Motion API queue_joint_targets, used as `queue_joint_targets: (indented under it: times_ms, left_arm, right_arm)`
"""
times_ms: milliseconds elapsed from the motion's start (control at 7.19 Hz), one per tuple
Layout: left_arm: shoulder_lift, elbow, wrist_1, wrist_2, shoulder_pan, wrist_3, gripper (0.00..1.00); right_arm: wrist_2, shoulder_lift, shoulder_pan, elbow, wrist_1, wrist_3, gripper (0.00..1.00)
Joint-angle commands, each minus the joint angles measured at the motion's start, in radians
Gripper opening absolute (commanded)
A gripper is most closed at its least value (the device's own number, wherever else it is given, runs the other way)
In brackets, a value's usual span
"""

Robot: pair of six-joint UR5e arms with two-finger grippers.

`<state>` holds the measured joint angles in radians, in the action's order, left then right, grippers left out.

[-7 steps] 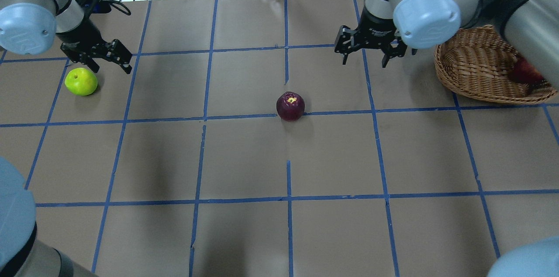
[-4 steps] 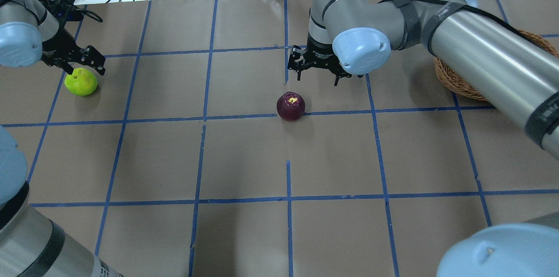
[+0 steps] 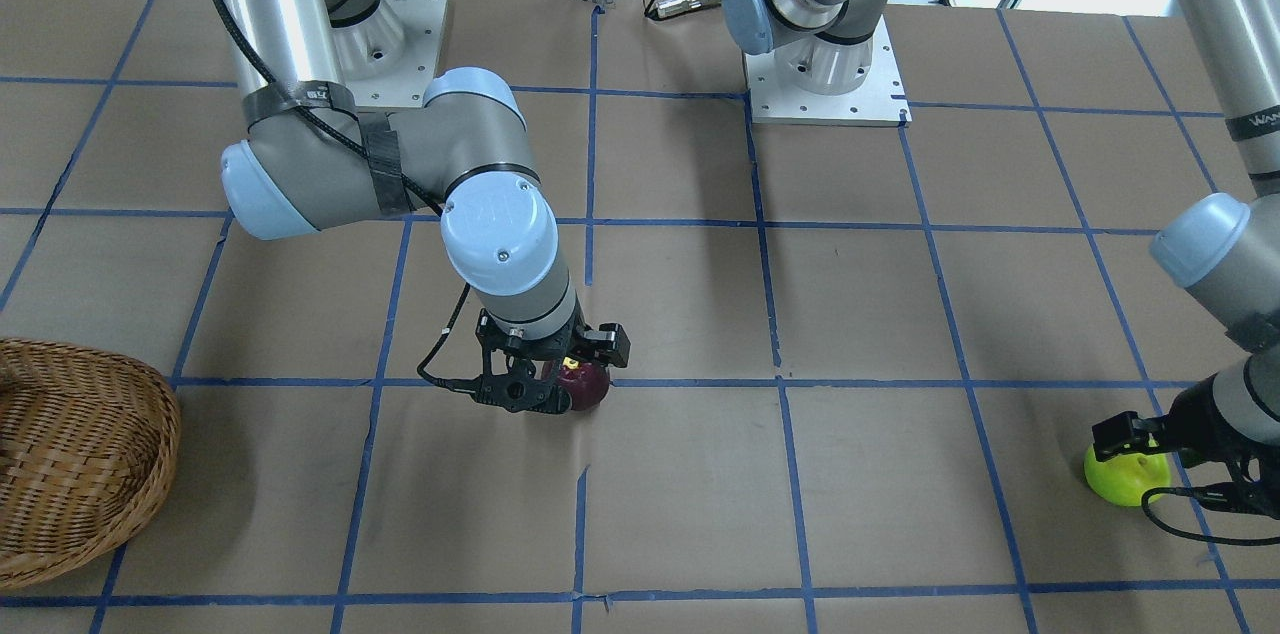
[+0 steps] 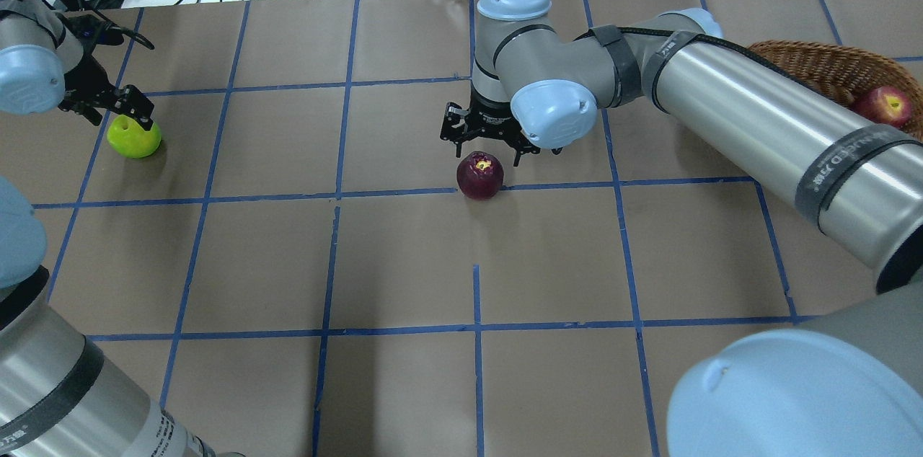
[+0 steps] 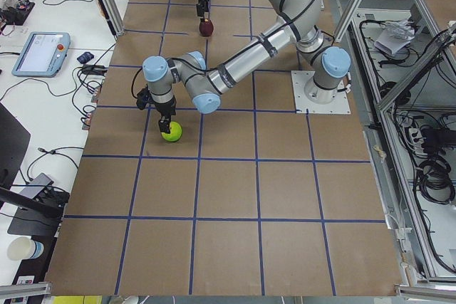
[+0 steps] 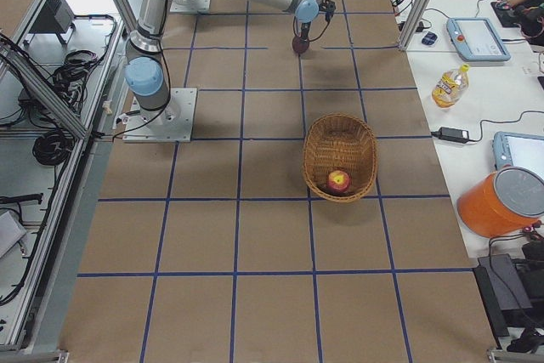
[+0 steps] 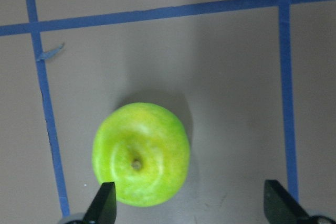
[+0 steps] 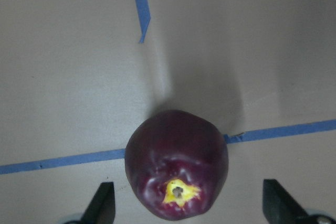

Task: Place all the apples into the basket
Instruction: 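Grasp the dark apple with the right gripper while the left grasps the green apple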

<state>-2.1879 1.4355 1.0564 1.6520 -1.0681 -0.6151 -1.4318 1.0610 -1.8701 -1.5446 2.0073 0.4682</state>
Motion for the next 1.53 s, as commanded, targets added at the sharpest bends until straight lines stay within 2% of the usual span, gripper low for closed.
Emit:
queue_joint_targets:
  times_ms: [0, 139, 278, 557, 696, 835, 974, 1113, 1253, 1392]
  left_arm:
    - [-0.039, -0.009, -0.016, -0.003, 0.028, -0.055, 1.00]
    - [-0.058, -0.007, -0.029, -0.009, 0.027, -0.055, 1.00]
    - [-0.075, -0.007, -0.032, -0.055, 0.027, -0.057, 1.00]
    - [-0.076, -0.013, -0.033, -0.060, 0.028, -0.061, 1.00]
    - [-0.075, -0.017, -0.030, -0.051, 0.028, -0.067, 0.62]
    - [-0.052, -0.015, -0.009, -0.046, 0.027, -0.069, 0.41]
    - [-0.012, -0.020, 0.131, -0.064, 0.022, -0.068, 0.39]
    - [0.058, -0.042, 0.274, -0.101, -0.001, -0.060, 0.39]
    - [0.116, -0.061, 0.363, -0.100, -0.063, -0.046, 0.39]
    - [0.167, -0.043, 0.394, -0.100, -0.146, 0.060, 0.39]
  right_arm:
    - [0.017, -0.025, -0.003, -0.003, 0.008, 0.000, 1.00]
    - [0.019, -0.036, -0.003, -0.002, 0.017, 0.000, 1.00]
    - [0.017, -0.054, -0.003, -0.005, 0.045, 0.000, 1.00]
    - [0.017, -0.071, -0.003, -0.006, 0.053, -0.002, 0.99]
    - [0.021, -0.076, -0.003, -0.006, 0.048, 0.001, 0.66]
    - [0.021, -0.076, -0.003, -0.008, 0.047, 0.000, 0.13]
    - [0.019, -0.072, -0.003, -0.006, 0.042, 0.000, 0.00]
    - [0.019, -0.049, -0.006, 0.004, 0.038, 0.001, 0.00]
    - [0.014, 0.002, -0.003, 0.006, 0.030, 0.001, 0.00]
    - [0.004, 0.063, 0.026, 0.012, -0.032, -0.002, 0.00]
